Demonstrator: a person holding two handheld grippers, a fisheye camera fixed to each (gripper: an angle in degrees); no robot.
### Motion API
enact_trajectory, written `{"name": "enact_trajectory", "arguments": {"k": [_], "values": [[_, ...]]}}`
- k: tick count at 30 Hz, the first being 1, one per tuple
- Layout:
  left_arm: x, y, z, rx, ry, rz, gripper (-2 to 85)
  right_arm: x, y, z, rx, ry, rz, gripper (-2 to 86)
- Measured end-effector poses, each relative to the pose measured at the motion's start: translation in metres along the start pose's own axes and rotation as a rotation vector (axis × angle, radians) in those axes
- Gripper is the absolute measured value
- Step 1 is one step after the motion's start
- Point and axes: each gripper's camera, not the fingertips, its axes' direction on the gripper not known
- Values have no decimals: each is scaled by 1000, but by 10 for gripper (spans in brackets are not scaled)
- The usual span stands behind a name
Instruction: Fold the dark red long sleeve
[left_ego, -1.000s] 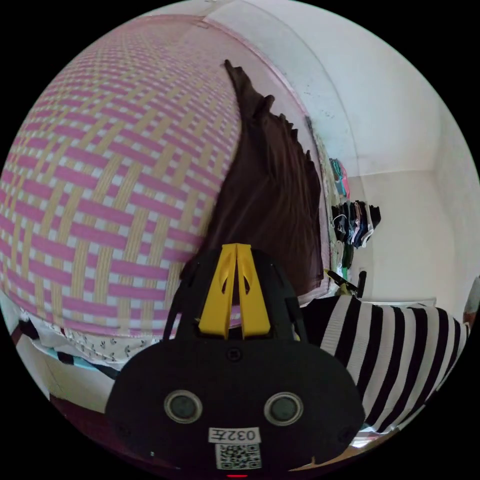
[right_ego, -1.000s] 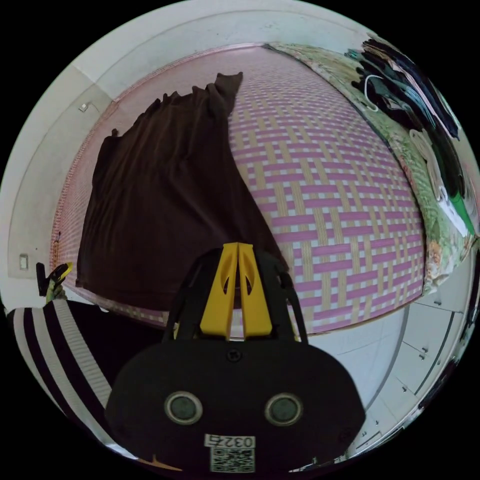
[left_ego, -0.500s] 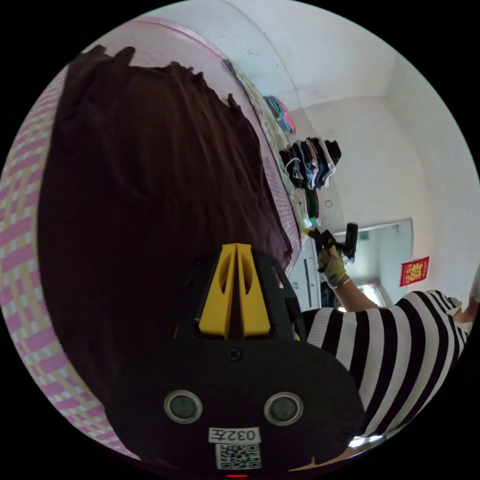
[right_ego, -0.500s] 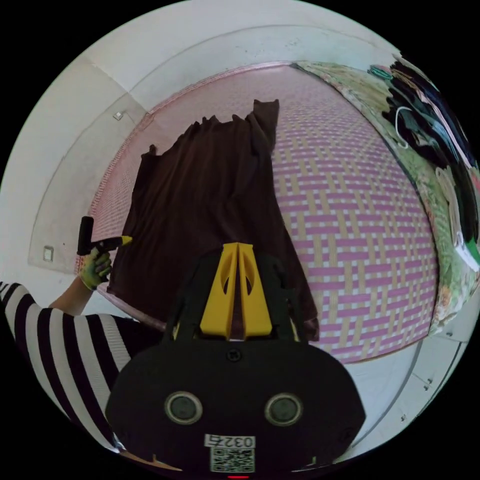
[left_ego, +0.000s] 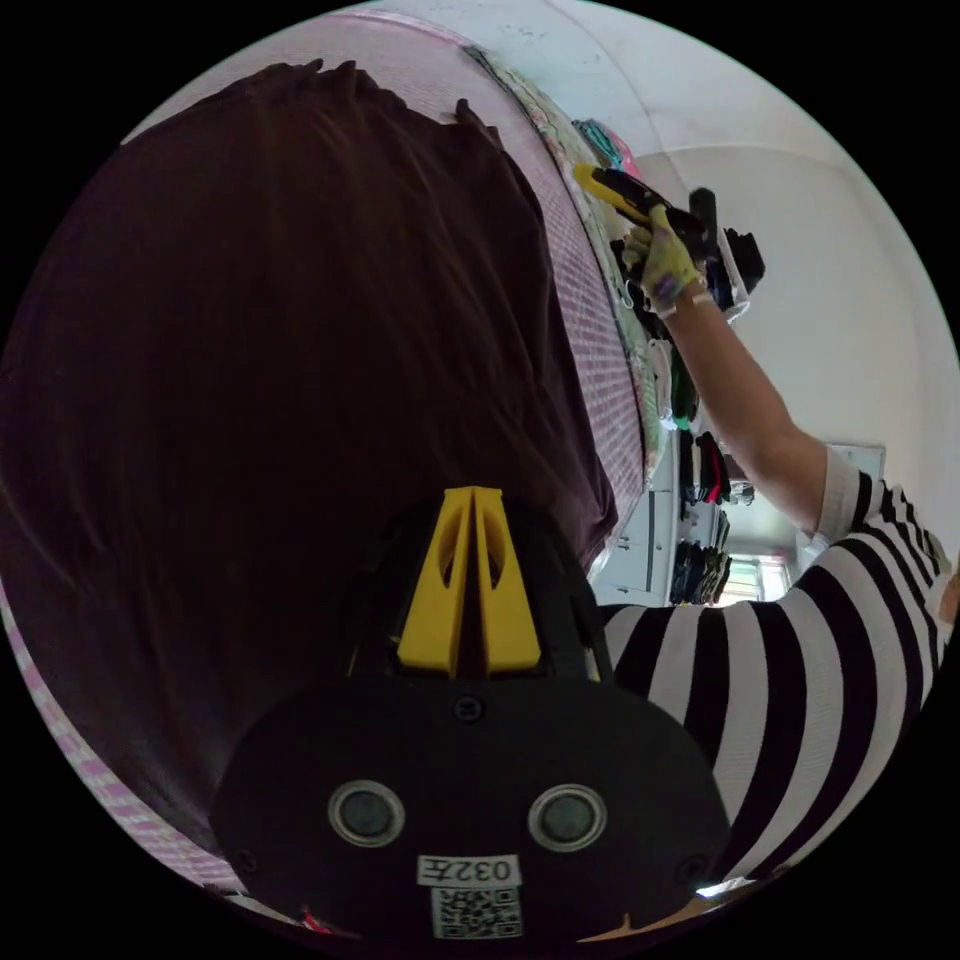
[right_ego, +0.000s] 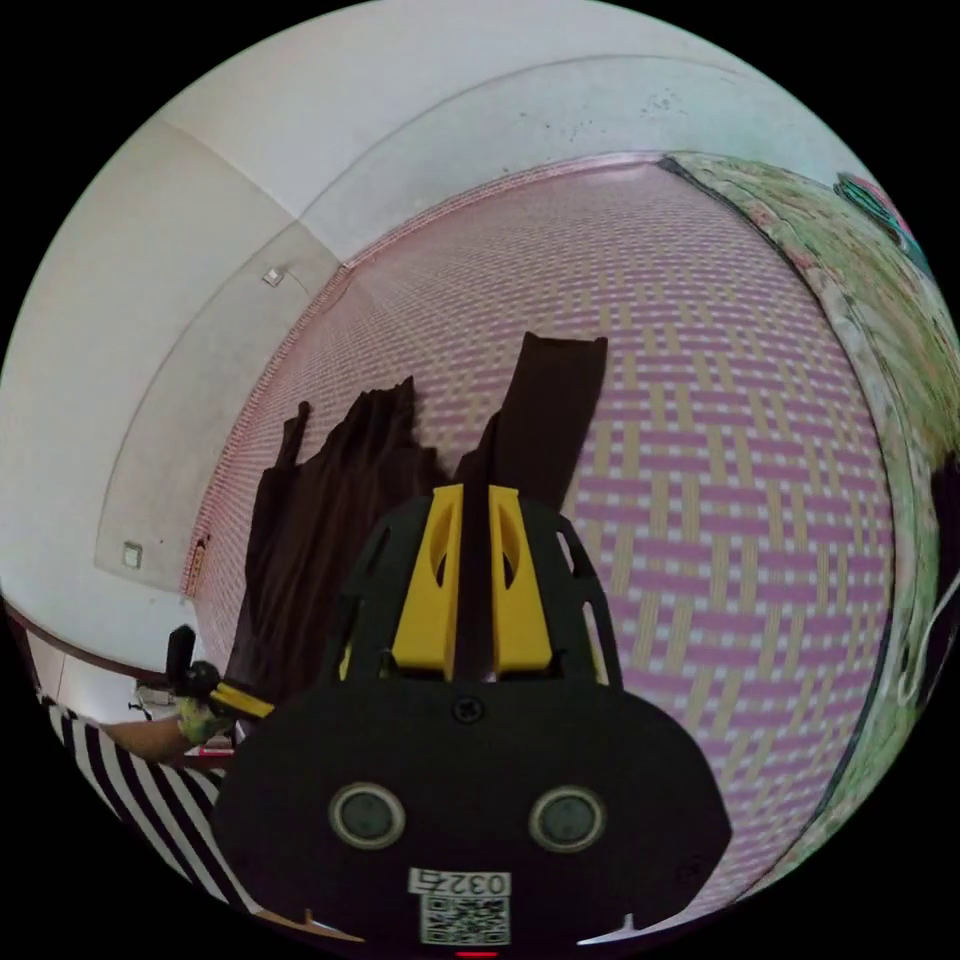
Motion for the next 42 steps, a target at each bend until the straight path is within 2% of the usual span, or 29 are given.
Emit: {"name": "enact_trajectory", "arguments": {"k": [4, 8, 13, 16, 21, 26, 30, 32, 35, 37, 40, 42], "values": [[8, -25, 0, 32, -16, -77, -9, 28, -93, 47, -52, 61, 53, 70], [18, -37, 13, -22, -82, -116, -9, 31, -149, 80, -78, 200, 36, 82], [20, -40, 16, 18, 7, -161, -10, 32, -174, 116, -170, 242, 47, 51], [28, -43, 17, 29, 20, -135, -10, 26, -171, 104, -124, 235, 13, 20], [44, -54, 21, 10, 18, -121, -10, 51, -125, -5, 147, 143, 82, 5], [62, -60, 26, 18, 21, -125, -10, 66, -17, -170, 373, 436, 118, 3], [72, -64, 31, 18, 29, -125, -10, 73, 56, -217, 324, 602, 170, 4], [78, -66, 34, 15, 38, -129, -10, 95, 93, -214, 218, 631, 237, 5], [85, -71, 39, -1, 47, -140, -10, 128, 134, -193, 105, 625, 349, 4], [91, -77, 41, -15, 63, -154, -9, 140, 158, -185, 100, 583, 428, 3], [114, -107, 19, 69, 159, -22, -9, 144, 190, -175, 106, 539, 509, 2], [122, -142, -2, 101, 76, -7, -9, 142, 202, -169, 107, 524, 526, 2]]}}
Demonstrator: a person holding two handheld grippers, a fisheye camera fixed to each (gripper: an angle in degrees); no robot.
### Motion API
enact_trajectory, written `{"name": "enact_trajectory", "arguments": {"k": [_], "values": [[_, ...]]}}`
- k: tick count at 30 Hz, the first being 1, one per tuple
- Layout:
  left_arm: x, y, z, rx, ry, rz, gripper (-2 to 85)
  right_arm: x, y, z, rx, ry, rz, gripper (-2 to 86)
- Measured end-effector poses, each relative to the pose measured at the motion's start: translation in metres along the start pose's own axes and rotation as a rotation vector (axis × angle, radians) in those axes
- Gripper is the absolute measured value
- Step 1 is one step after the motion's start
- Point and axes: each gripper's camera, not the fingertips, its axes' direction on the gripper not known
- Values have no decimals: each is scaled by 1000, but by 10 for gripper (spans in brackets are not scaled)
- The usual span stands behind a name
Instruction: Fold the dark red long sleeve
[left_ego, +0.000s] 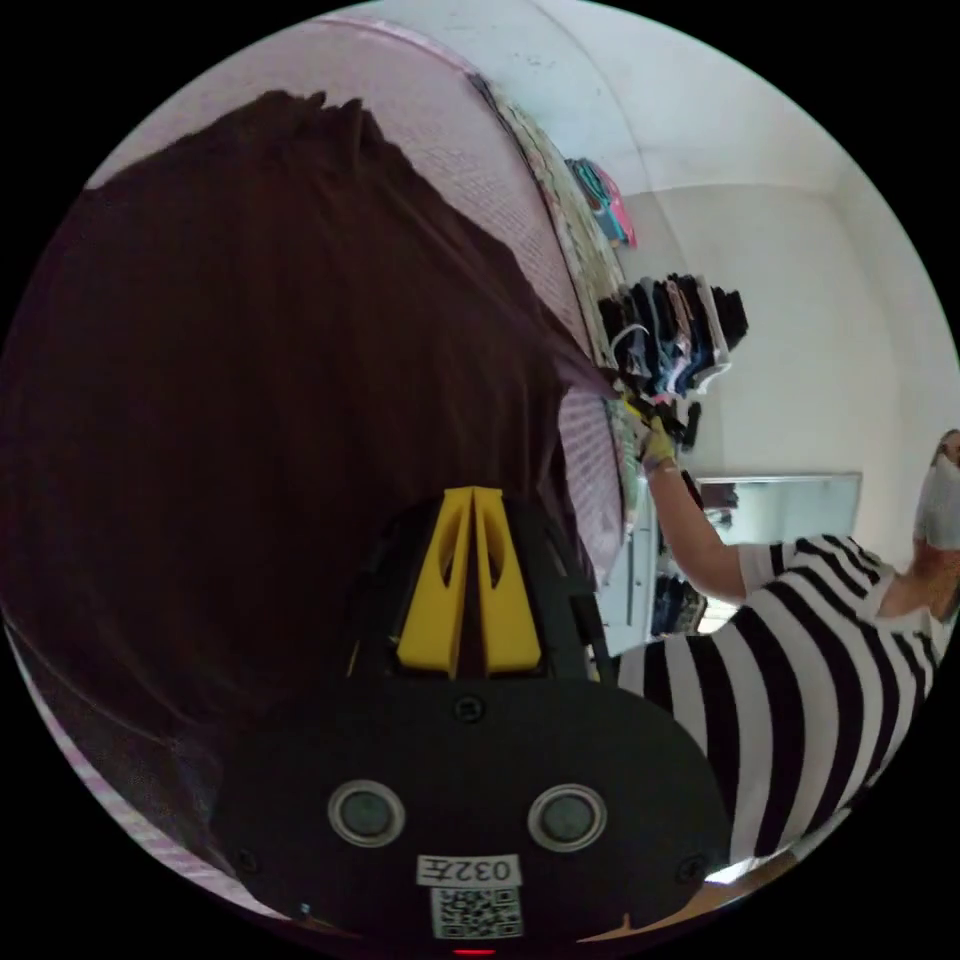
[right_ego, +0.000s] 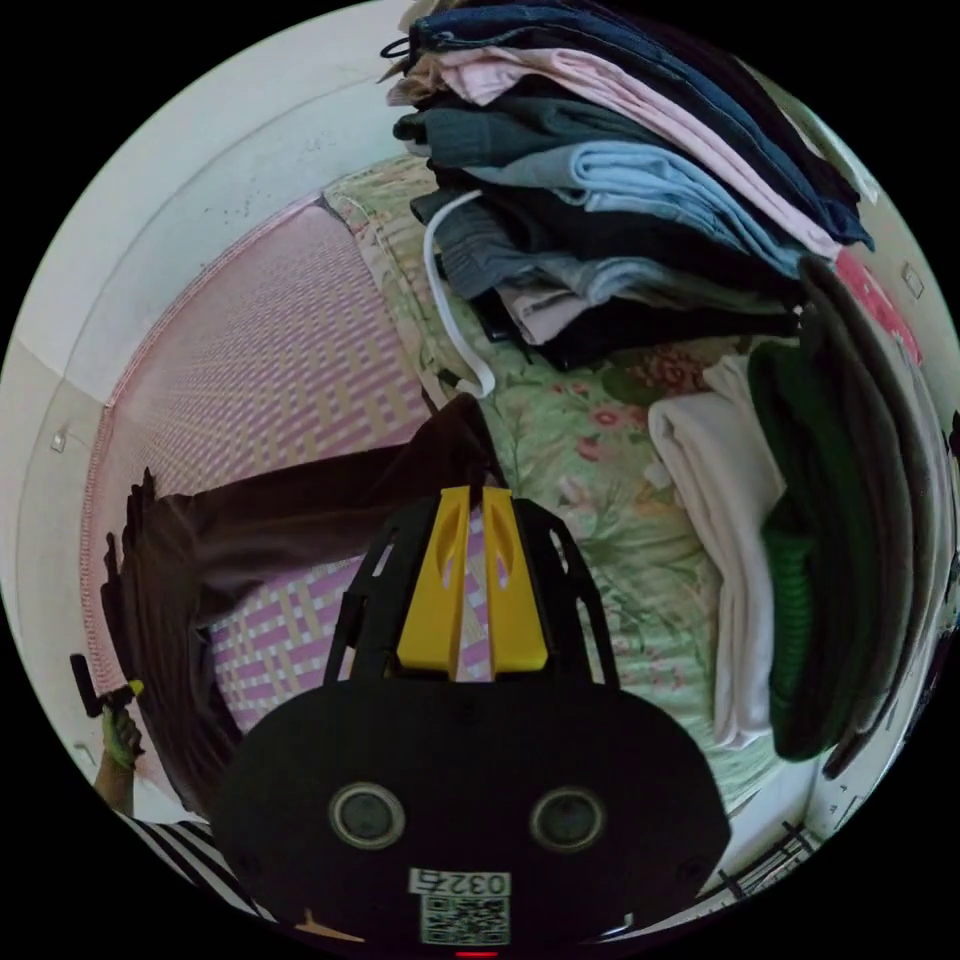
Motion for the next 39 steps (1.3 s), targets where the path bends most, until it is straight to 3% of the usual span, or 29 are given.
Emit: {"name": "enact_trajectory", "arguments": {"k": [5, 12, 18, 21, 23, 27, 33, 35, 39], "values": [[-6, -134, -47, 168, -164, -11, -9, 19, 22, 8, 9, -72, 97, 2], [-59, -263, -58, 239, -344, -141, -9, 32, 28, 27, 6, -91, 157, 4], [-82, -282, -74, 298, -216, -185, -10, 58, 17, 48, 22, -194, 230, 6], [-73, -268, -88, 340, -186, -240, -9, 66, 5, 54, 64, -250, 266, 7], [-44, -242, -110, 429, -90, -160, -9, 59, -10, 50, 111, -271, 243, 9], [2, -189, -121, 422, 94, -7, -7, 10, -45, 37, 188, -295, 47, 10], [30, -68, -136, 462, 387, -15, 38, -176, -64, 11, 222, -442, -461, 6], [29, -29, -132, 415, 547, -30, 105, -254, -23, 1, 214, -533, -639, 4], [12, 36, -115, 413, 792, -117, 130, -335, 62, 41, 58, -718, -742, 5]]}}
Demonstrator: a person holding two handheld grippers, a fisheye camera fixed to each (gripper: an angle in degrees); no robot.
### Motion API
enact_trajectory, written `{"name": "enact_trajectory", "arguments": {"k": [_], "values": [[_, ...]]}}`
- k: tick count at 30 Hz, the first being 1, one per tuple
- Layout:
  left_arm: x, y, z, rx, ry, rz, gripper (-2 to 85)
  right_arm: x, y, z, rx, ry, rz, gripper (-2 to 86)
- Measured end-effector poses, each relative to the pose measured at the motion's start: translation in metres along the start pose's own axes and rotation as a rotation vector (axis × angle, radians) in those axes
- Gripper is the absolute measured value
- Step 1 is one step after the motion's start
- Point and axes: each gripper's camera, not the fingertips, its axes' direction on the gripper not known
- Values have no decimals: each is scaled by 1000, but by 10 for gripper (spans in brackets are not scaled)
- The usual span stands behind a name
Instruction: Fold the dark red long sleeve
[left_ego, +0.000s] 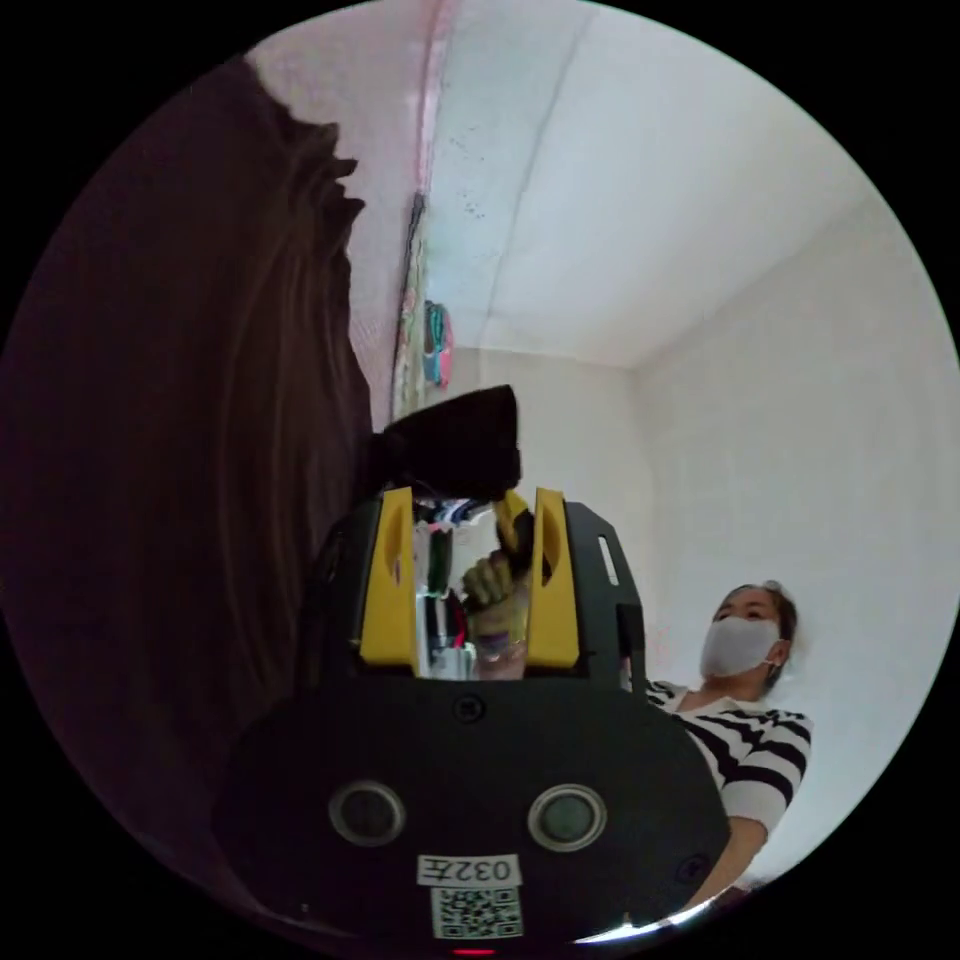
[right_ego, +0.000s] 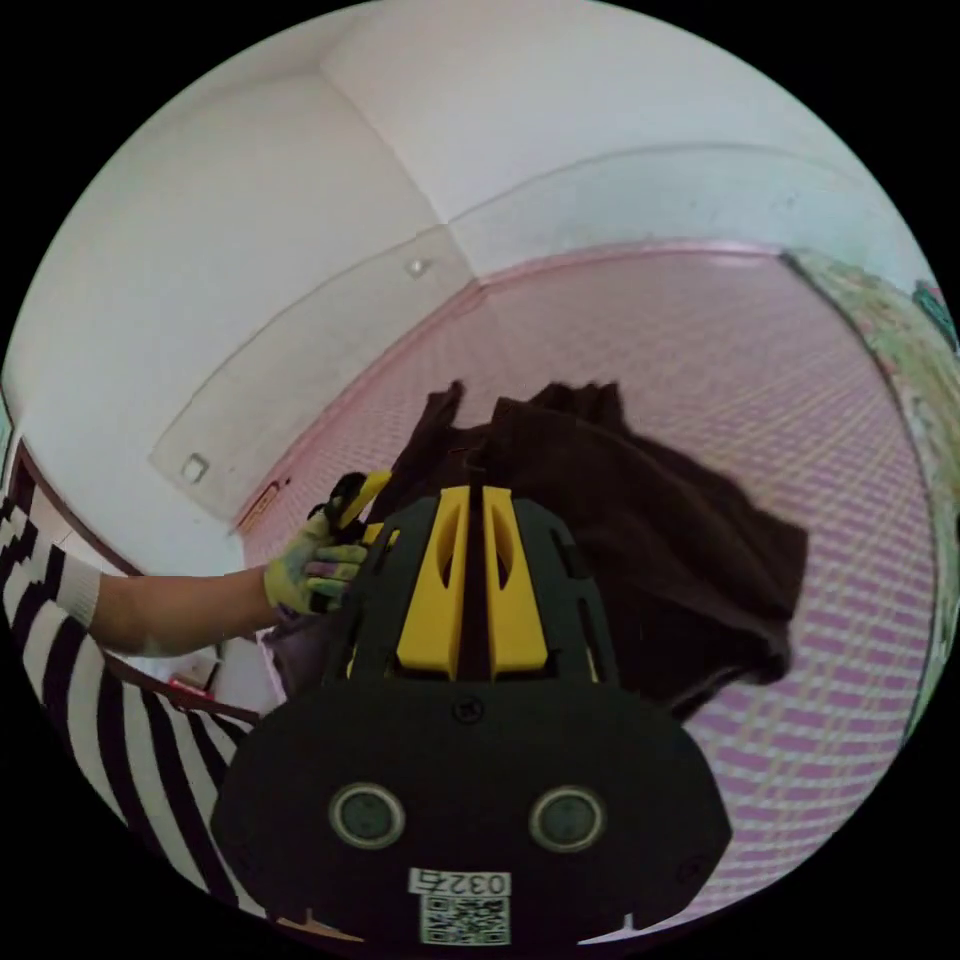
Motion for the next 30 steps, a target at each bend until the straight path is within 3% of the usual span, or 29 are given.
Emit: {"name": "enact_trajectory", "arguments": {"k": [2, 5, 15, 17, 21, 23, 25, 28, 30], "values": [[-18, 38, -23, 76, 34, -96, 129, -19, 40, 76, -118, -58, 35, 7], [-34, 73, -43, 124, -12, -217, 126, -18, 77, 123, -215, -70, 144, 9], [-27, 98, -34, 104, -67, -352, 99, -19, 81, 130, -163, -32, 86, 27], [-19, 100, -27, 138, -52, -313, 9, -16, 77, 137, -180, 1, 82, 51], [18, 95, -12, 108, -64, -175, -8, -1, 81, 114, -127, -49, 82, 77], [67, 92, -16, 80, -72, 62, -9, 19, 102, 79, -102, 36, 135, 73], [90, 92, -31, 43, -220, 157, -10, 41, 132, 54, -117, 164, 196, 72], [59, 90, -68, 0, -563, -6, -10, 87, 198, 21, -155, 304, 371, 74], [24, 96, -85, -16, -501, -120, -10, 110, 237, 3, -157, 359, 496, 78]]}}
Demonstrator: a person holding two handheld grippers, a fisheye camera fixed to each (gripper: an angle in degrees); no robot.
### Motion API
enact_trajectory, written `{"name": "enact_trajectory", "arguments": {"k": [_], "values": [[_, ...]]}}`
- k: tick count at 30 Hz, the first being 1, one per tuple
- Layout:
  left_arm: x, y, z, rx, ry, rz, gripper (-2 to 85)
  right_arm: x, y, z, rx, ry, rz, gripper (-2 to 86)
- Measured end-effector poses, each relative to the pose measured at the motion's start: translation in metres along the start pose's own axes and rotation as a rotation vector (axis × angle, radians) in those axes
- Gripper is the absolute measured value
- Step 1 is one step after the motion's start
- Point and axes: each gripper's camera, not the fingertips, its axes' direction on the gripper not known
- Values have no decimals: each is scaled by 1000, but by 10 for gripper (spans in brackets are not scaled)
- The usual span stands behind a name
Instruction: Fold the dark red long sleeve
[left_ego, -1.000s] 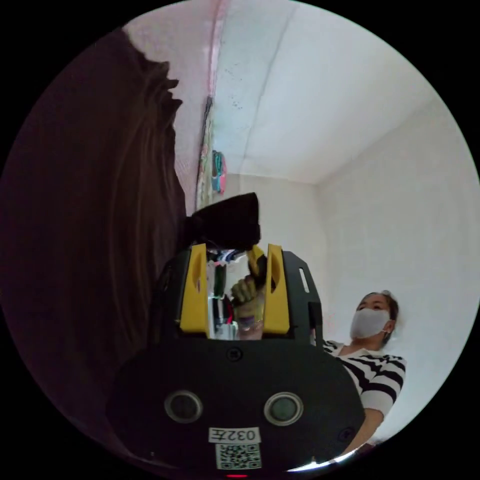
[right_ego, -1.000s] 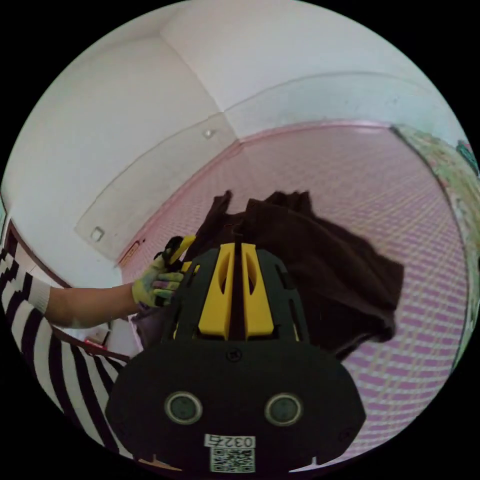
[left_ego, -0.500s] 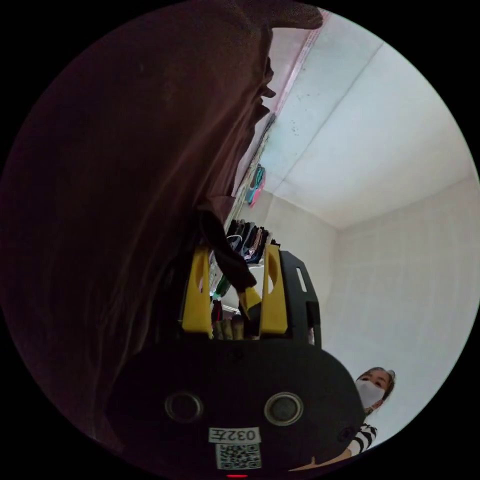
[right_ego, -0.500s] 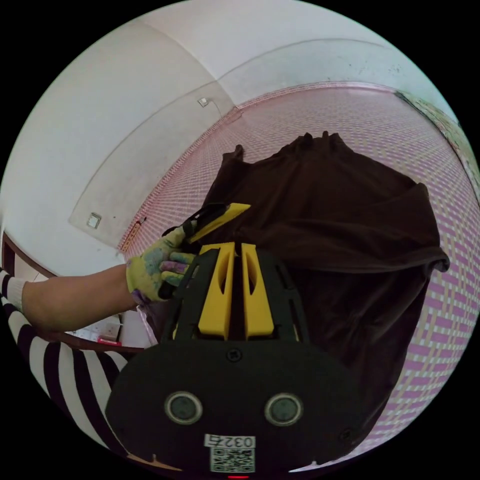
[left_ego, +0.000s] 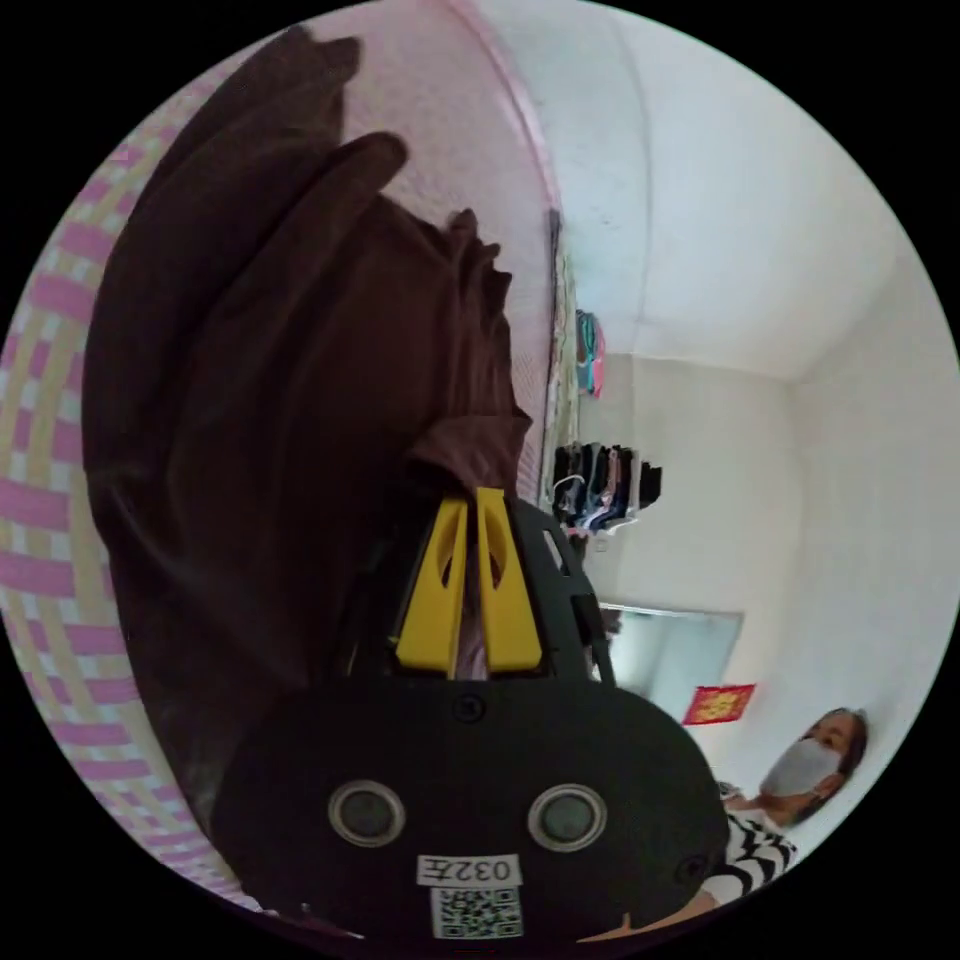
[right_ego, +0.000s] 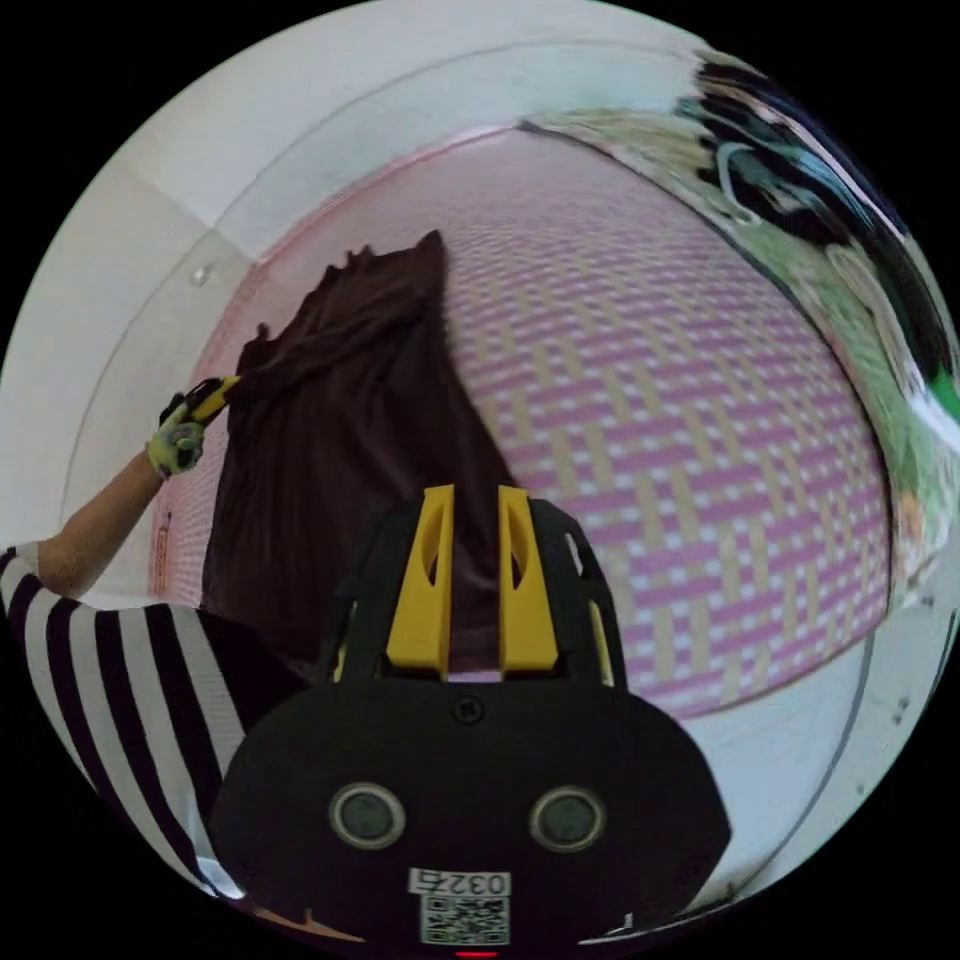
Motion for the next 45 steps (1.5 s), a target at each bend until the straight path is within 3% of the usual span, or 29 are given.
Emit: {"name": "enact_trajectory", "arguments": {"k": [5, 8, 18, 23, 26, 31, 36, 45], "values": [[-12, 29, 17, 56, 106, -19, -10, 80, 54, -7, 55, -45, 304, 104], [17, 37, 33, 77, 141, 43, -10, 98, 65, 2, 92, -122, 357, 108], [220, 42, 164, -55, 357, 355, -10, 81, 44, 58, 32, -113, 220, 100], [313, 61, 278, -143, 441, 424, -9, 45, 30, 87, -39, 132, 59, 44], [336, 74, 336, -188, 434, 426, -10, 37, 25, 101, -57, 232, 5, 15], [340, 88, 387, -210, 425, 416, -9, 52, 18, 109, -66, 179, 34, -6], [325, 86, 374, -156, 392, 371, -9, 44, 15, 99, -9, 209, 19, -8], [291, 54, 218, -144, 225, 380, -10, -35, 16, 60, 139, 181, -207, -8]]}}
